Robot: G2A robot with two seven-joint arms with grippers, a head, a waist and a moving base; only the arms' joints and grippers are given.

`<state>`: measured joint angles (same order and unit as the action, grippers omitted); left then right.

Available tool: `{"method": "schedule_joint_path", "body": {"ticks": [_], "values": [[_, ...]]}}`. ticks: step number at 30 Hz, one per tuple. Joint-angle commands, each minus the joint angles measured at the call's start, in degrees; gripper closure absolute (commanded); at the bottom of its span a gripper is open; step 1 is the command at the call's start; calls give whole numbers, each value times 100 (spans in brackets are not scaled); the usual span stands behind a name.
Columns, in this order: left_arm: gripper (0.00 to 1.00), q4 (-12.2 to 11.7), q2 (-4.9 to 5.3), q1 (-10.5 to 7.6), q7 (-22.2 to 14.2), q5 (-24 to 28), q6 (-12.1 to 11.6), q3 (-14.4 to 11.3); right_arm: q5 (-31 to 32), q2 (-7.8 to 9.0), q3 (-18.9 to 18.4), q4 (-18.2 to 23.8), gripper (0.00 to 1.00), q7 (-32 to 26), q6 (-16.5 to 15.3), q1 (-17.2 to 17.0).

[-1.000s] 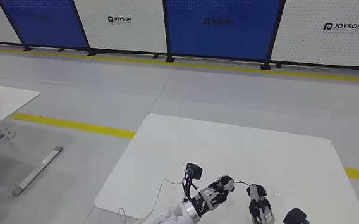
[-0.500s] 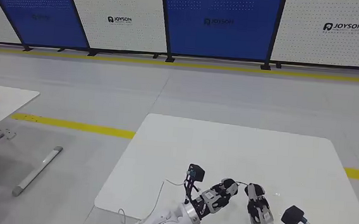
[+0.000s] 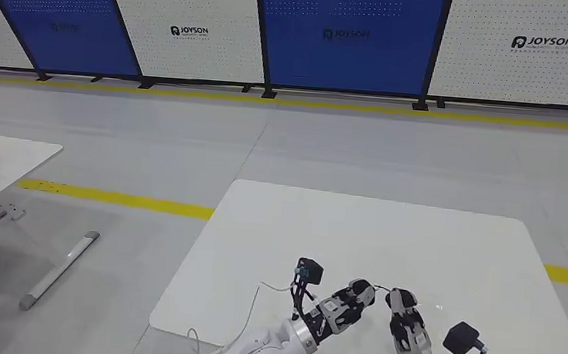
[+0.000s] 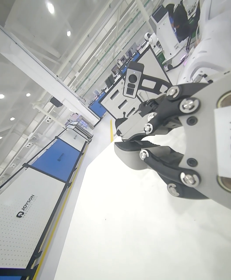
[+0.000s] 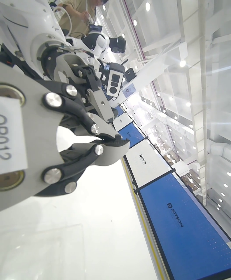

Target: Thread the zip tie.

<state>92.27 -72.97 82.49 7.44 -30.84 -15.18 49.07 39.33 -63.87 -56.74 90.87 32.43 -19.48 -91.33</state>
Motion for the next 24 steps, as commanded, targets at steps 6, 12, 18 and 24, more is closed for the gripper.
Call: {"method": "schedule_joint_path", "body": {"ticks": [6,12,18,24], "values": [[100,-23,-31,13,178,188,271,46,71,-24,-54,13,17,66,0,-72],[100,-13,-74,39,241,718,456,100,162,-29,-158,16,15,212,0,-183],[100,95,-45,42,-473,1816,209,370,513,9,-382,300,0,565,0,-464],[100,95,-45,42,-473,1816,209,370,513,9,-382,300,0,565,0,-464]]}}
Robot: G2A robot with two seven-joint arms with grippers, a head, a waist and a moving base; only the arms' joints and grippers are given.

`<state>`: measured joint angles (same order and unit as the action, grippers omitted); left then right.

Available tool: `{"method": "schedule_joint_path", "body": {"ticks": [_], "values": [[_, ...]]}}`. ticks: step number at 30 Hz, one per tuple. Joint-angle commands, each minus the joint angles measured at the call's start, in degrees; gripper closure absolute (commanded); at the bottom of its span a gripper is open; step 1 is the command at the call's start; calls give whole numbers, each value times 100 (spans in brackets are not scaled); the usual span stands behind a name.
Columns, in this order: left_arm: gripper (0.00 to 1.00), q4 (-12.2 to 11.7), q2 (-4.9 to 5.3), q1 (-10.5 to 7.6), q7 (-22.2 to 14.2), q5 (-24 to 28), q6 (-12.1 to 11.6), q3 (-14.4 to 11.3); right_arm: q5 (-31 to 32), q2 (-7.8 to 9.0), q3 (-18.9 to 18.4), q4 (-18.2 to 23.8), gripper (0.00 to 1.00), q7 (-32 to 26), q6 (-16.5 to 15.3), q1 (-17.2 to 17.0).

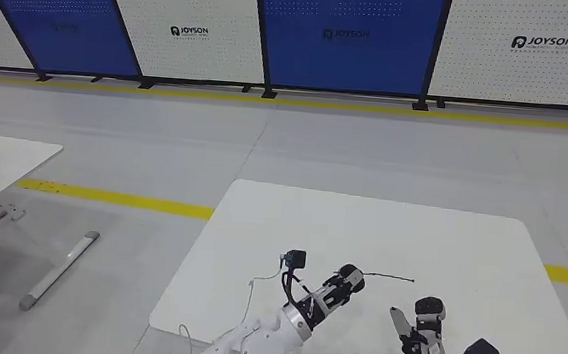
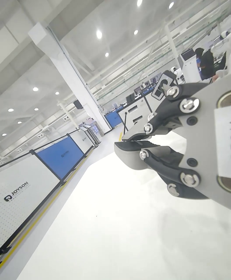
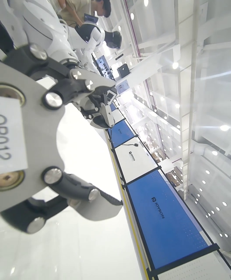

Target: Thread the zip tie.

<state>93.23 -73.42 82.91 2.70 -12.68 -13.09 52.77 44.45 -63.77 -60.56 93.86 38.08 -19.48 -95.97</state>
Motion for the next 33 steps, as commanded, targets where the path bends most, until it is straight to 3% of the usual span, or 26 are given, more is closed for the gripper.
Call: {"method": "schedule_joint_path", "body": {"ticks": [1,4,11,14,18,24,28,33], "values": [[100,0,0,0,0,0,0,0,0,0,0,0,0,0,0,0],[100,18,-7,20,0,116,17,-6,124,-10,-43,-37,0,-48,145,47],[100,190,-1,149,-523,1499,-191,197,1004,5,-244,-51,0,-334,498,108],[100,275,22,202,-783,1845,-272,298,1282,33,-383,67,0,-565,561,73],[100,319,34,218,-861,1917,-265,350,1370,40,-543,287,0,-823,843,-17],[100,319,34,218,-861,1917,-265,350,1370,40,-543,287,0,-823,843,-17],[100,306,13,176,-1105,2463,-89,298,1650,25,-567,194,0,-1141,1124,89],[100,134,-4,-34,-1611,3265,91,338,2398,51,-661,319,0,-1818,1371,161]]}}
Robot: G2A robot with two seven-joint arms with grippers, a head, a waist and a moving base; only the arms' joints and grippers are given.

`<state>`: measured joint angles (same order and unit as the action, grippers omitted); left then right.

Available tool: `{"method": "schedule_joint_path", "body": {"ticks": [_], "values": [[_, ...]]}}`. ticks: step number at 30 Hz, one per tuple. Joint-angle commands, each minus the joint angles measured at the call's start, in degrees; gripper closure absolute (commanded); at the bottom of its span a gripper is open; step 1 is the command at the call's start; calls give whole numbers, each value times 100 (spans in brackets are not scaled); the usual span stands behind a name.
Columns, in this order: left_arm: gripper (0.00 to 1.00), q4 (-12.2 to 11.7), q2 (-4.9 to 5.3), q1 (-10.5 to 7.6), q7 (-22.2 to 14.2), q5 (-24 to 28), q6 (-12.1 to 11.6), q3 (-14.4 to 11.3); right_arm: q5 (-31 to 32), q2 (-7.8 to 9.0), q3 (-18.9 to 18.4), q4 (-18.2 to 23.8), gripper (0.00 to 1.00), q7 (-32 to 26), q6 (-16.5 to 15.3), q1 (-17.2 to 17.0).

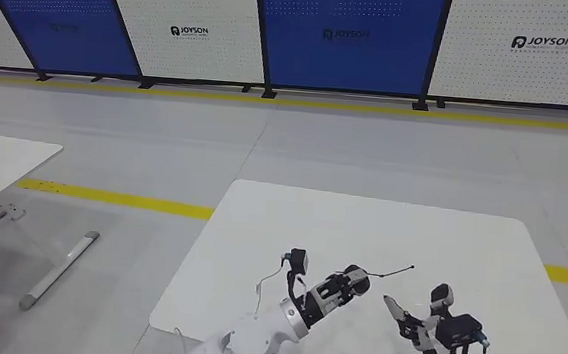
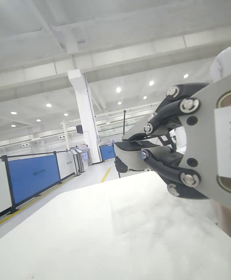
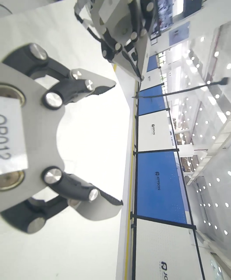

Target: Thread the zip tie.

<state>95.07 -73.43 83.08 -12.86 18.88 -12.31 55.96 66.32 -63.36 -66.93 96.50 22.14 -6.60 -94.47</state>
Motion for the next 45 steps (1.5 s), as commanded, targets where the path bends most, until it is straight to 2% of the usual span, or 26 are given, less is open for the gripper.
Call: {"method": "schedule_joint_path", "body": {"ticks": [1,8,12,14,15,16,20,25,27,29,31,42,45], "values": [[100,-81,-5,-79,-73,116,4,15,309,10,-30,115,0,-345,143,7],[100,-91,-7,-91,-89,117,-4,2,283,5,-25,154,0,-397,151,-3],[100,-110,-16,-99,67,11,52,-35,-586,-25,-63,33,0,-678,-380,46],[100,-100,-20,-101,138,-103,49,-68,-821,-34,-99,-39,0,-755,-532,96],[100,-88,-23,-99,194,-172,44,-85,-923,-39,-101,-68,31,-788,-620,116],[100,-66,-28,-91,247,-245,45,-122,-1025,-44,-119,-104,51,-829,-701,149],[100,-39,-46,-88,385,-391,53,-215,-1075,-56,-105,-124,60,-972,-888,212],[100,-85,-69,-130,502,-513,56,-306,-1019,-88,-13,-90,65,-1028,-897,261],[100,-105,-78,-141,589,-626,66,-342,-1019,-104,35,-86,61,-1046,-937,283],[100,-122,-88,-143,668,-674,70,-374,-1045,-117,64,-94,64,-1052,-978,300],[100,-150,-94,-154,683,-679,71,-389,-1076,-127,72,-111,68,-1040,-1002,311],[100,-210,-115,-188,718,-796,87,-454,-1143,-166,58,-168,70,-1041,-1148,340],[100,-204,-118,-186,717,-830,82,-467,-1132,-174,51,-159,76,-1053,-1153,339]]}}
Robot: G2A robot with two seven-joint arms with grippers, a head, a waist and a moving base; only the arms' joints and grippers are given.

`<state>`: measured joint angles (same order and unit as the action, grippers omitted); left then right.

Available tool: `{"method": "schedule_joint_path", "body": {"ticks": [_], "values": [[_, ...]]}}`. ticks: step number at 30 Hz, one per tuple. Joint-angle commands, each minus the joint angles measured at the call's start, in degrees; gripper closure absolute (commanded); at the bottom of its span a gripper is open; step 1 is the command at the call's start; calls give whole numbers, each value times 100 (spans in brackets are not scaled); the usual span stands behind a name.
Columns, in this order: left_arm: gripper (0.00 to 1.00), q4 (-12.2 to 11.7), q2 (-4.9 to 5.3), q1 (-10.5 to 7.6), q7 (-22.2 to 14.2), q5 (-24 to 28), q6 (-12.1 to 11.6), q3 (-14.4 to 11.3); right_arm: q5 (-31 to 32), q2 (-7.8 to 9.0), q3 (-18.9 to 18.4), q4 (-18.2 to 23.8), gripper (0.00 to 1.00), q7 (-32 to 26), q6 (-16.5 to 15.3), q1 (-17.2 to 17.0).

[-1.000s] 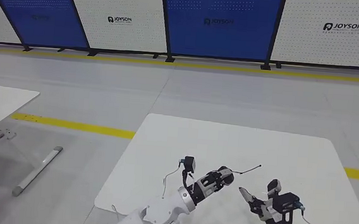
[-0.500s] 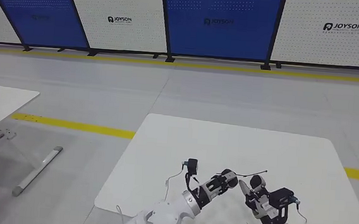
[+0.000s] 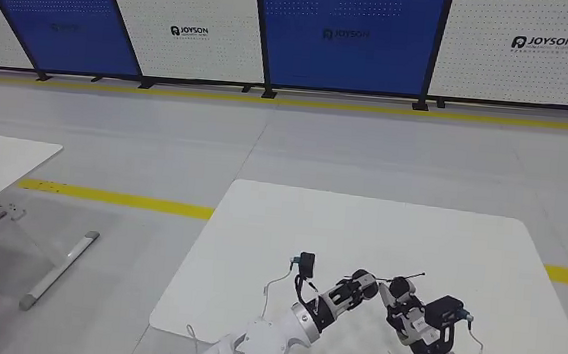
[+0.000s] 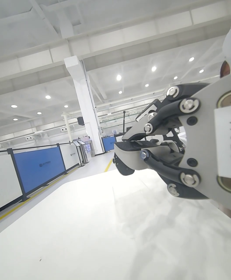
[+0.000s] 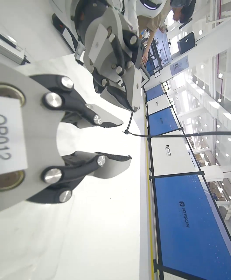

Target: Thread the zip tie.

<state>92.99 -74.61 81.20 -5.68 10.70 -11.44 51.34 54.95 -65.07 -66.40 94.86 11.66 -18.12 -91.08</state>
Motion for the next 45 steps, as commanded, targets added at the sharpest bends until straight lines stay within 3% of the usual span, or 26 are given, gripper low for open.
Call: {"method": "schedule_joint_path", "body": {"ticks": [1,15,21,45], "values": [[100,6,1,2,-17,-42,-2,-9,16,-6,-3,14,78,-8,-2,-1],[100,75,3,54,56,-279,46,-29,96,-42,-26,87,83,-66,-12,-25],[100,97,1,72,99,-339,61,-35,98,-57,-47,95,100,-52,-6,-37],[100,301,-18,127,153,-490,-158,-103,193,-124,-28,-160,100,-145,-96,64]]}}
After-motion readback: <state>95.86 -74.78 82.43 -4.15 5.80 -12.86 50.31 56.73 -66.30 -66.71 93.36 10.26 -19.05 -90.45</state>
